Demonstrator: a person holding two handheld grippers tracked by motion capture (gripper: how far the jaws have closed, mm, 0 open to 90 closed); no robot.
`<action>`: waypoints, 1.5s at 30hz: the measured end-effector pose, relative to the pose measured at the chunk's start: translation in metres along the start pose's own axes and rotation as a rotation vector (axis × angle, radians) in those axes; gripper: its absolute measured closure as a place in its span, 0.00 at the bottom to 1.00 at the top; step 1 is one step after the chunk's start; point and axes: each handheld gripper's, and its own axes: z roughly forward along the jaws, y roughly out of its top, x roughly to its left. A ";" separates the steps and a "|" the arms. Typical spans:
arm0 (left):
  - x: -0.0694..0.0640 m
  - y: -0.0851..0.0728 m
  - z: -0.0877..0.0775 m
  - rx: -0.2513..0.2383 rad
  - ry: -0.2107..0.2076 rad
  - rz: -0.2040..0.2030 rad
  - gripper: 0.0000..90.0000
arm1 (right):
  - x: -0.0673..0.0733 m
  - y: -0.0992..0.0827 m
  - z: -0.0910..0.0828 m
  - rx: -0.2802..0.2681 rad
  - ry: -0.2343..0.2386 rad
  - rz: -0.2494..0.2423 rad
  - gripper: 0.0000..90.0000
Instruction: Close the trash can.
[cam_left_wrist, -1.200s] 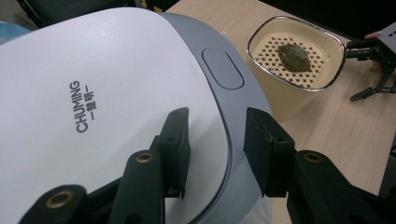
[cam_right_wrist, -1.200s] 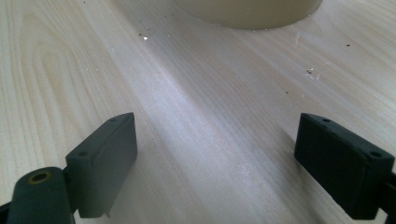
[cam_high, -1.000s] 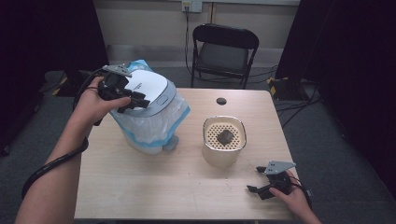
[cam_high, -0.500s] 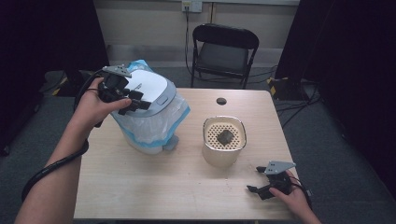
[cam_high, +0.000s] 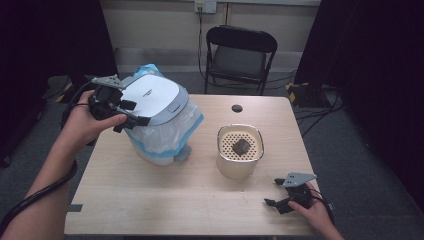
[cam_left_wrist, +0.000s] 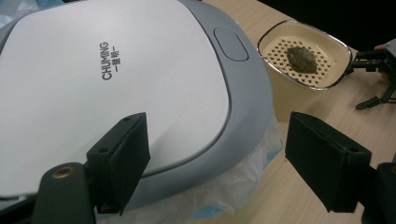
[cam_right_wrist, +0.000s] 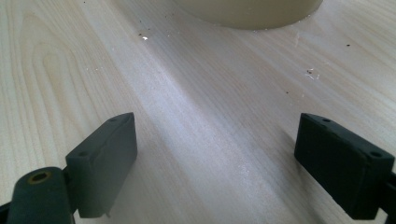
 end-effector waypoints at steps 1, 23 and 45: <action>-0.001 -0.001 -0.002 -0.009 -0.004 -0.005 0.24 | 0.000 0.000 0.000 0.000 0.000 -0.001 0.14; -0.005 -0.060 -0.035 -0.042 0.002 -0.036 0.20 | 0.000 0.000 0.000 -0.001 -0.002 0.000 0.14; -0.011 -0.116 -0.016 -0.067 -0.011 -0.064 0.19 | 0.000 0.000 0.000 0.000 0.000 0.000 0.14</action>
